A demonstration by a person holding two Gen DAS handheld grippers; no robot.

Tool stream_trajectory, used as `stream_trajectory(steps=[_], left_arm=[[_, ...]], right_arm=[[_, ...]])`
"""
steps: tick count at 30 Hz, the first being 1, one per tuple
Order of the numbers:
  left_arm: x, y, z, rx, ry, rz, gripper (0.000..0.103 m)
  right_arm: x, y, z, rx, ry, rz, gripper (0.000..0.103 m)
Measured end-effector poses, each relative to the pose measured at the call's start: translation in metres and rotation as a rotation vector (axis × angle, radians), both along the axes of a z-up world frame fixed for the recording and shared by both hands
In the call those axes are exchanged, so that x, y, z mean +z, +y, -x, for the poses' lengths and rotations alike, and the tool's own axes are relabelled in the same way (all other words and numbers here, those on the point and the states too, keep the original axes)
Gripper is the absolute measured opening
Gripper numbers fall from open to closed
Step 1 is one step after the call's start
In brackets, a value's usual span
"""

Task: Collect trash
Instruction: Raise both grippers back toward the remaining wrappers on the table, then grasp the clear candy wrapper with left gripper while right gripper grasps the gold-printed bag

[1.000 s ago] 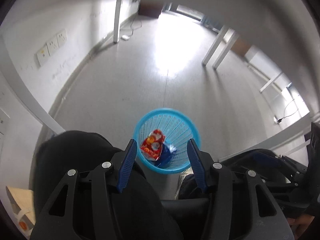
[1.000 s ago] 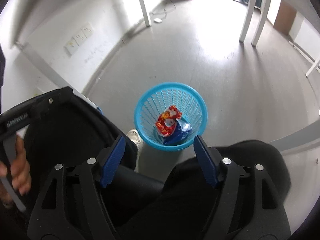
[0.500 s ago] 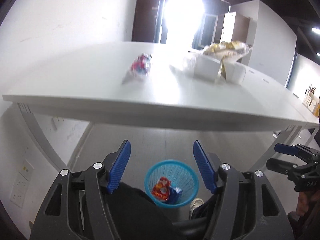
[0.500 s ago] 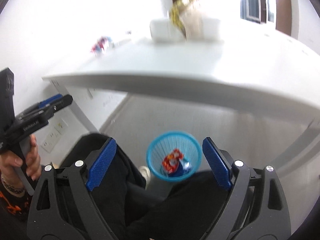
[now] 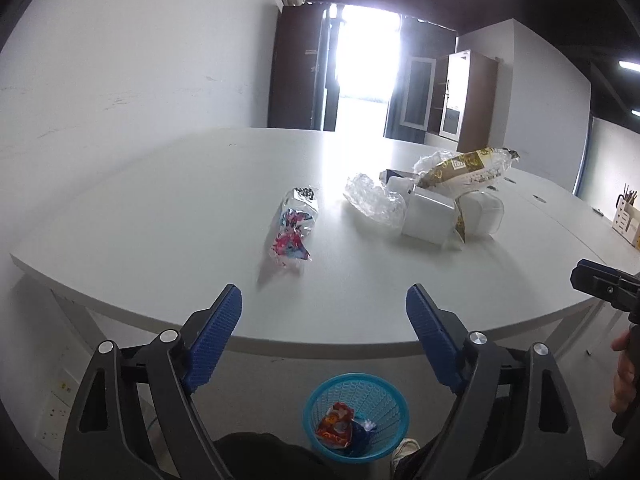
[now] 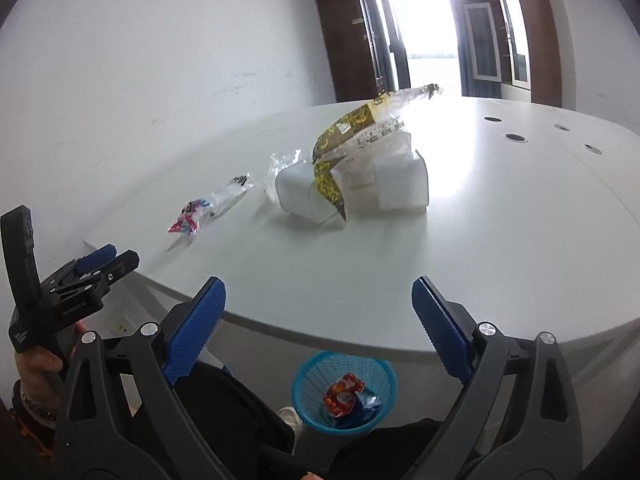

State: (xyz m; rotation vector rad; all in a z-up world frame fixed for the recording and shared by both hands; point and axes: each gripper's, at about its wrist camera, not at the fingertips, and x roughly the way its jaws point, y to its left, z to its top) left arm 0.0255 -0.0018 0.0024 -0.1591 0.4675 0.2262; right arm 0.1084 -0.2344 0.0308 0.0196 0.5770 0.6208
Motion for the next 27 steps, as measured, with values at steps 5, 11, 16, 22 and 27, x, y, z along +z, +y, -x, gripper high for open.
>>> stream_trajectory(steps=[5,11,16,22,27], left_arm=[[0.000,0.014,-0.025,0.025,0.017,0.029,0.084],[-0.007,0.033,-0.061,0.058,0.055,0.036,0.084],[-0.012,0.051,-0.091,0.051,0.099,0.084,0.084],[-0.011,0.059,-0.106,0.034,0.118,0.076,0.083],[-0.017,0.071,-0.112,0.019,0.145,0.114,0.083]], right_arm=[[0.015,-0.003,-0.027,-0.034,-0.027,-0.022,0.092],[0.019,-0.006,-0.056,-0.067,-0.036,-0.046,0.092],[0.023,-0.002,-0.087,-0.093,-0.041,-0.056,0.092],[0.042,0.007,-0.122,-0.119,-0.050,-0.041,0.092],[0.046,0.010,-0.160,-0.166,-0.020,-0.027,0.092]])
